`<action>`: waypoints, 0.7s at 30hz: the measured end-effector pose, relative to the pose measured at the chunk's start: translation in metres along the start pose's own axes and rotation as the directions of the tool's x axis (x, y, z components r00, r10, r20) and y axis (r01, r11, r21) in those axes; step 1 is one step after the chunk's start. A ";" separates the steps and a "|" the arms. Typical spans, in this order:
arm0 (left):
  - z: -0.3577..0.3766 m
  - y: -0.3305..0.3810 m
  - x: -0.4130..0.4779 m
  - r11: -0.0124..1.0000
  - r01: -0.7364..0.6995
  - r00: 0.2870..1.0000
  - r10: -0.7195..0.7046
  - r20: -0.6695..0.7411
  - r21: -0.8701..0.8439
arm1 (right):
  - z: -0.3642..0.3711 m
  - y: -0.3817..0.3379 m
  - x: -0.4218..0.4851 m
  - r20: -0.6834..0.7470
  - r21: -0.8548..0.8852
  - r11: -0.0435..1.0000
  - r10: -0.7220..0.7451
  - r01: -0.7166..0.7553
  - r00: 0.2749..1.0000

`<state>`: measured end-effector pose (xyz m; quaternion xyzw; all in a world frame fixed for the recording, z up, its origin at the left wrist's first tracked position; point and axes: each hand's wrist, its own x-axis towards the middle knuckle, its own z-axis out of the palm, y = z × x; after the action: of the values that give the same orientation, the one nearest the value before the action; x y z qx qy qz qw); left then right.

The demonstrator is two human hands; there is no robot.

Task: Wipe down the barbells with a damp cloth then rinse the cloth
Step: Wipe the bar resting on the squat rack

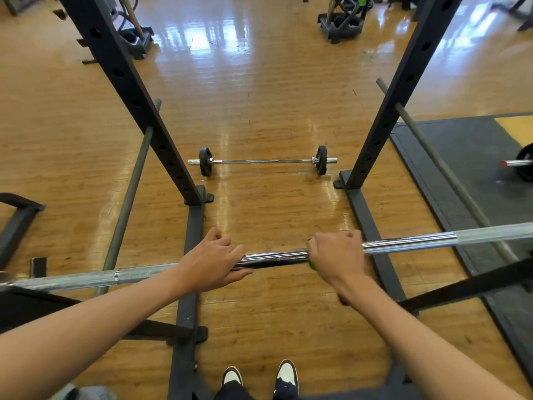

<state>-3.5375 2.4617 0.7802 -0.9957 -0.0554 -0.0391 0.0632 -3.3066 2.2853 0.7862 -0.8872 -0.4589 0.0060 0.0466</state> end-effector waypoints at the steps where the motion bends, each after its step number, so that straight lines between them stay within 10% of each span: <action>1: -0.001 -0.001 0.001 1.000 0.000 1.000 0.000 0.017 0.000 | 0.003 -0.018 -0.005 -0.014 0.030 0.999 -0.035 0.035 0.999; 10: -0.006 -0.001 -0.003 0.998 0.060 0.995 -0.059 0.079 -0.004 | 0.011 0.007 -0.009 -0.186 -0.015 0.968 -0.248 0.249 0.951; 21: -0.006 -0.040 -0.055 0.999 0.029 0.997 -0.031 0.070 0.032 | 0.015 -0.002 -0.011 -0.269 -0.024 0.992 -0.125 0.123 0.955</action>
<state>-3.5975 2.4948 0.7867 -0.9944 -0.0733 -0.0038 0.0760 -3.3153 2.2787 0.7708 -0.8494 -0.5031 -0.1192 0.1059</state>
